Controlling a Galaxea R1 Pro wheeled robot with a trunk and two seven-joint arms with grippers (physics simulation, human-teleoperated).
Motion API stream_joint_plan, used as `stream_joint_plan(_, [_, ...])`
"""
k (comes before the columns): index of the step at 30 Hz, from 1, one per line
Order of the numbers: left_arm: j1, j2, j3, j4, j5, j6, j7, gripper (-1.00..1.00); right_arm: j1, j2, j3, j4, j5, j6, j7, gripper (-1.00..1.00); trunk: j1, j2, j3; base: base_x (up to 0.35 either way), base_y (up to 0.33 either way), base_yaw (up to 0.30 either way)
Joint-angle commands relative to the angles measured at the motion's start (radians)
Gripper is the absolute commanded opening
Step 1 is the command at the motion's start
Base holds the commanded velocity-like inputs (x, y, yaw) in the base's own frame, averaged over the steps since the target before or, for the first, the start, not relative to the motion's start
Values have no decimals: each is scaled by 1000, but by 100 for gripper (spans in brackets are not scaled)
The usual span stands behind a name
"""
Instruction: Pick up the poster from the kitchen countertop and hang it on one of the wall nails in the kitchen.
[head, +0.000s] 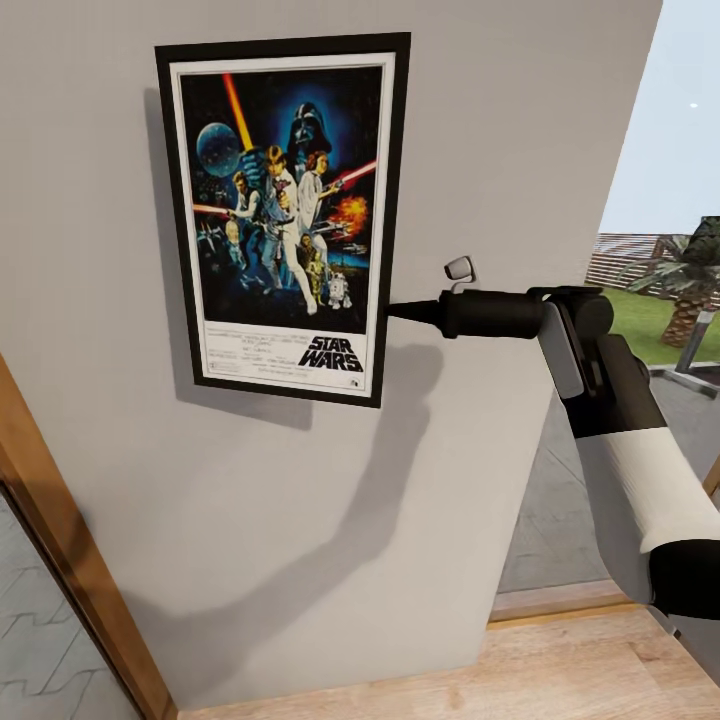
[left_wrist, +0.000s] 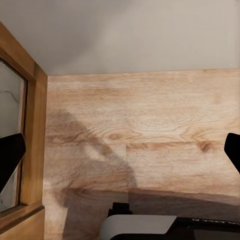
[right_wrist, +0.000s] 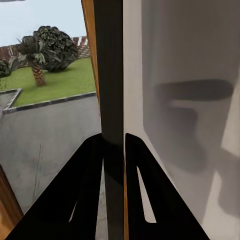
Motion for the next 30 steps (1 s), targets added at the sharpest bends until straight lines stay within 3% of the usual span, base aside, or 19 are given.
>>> stream_joint_plan(1, [0,0,1,-1,0,-2,0,100,-1,-1,1,0,-6,7,1,-100,0,-1,0,0,0,0])
stream_joint_plan(30, [0,0,0,-1,1,-2,0,100,4,-1,1,-4,-7,5,2,-100,0,-1,0,17,0,0])
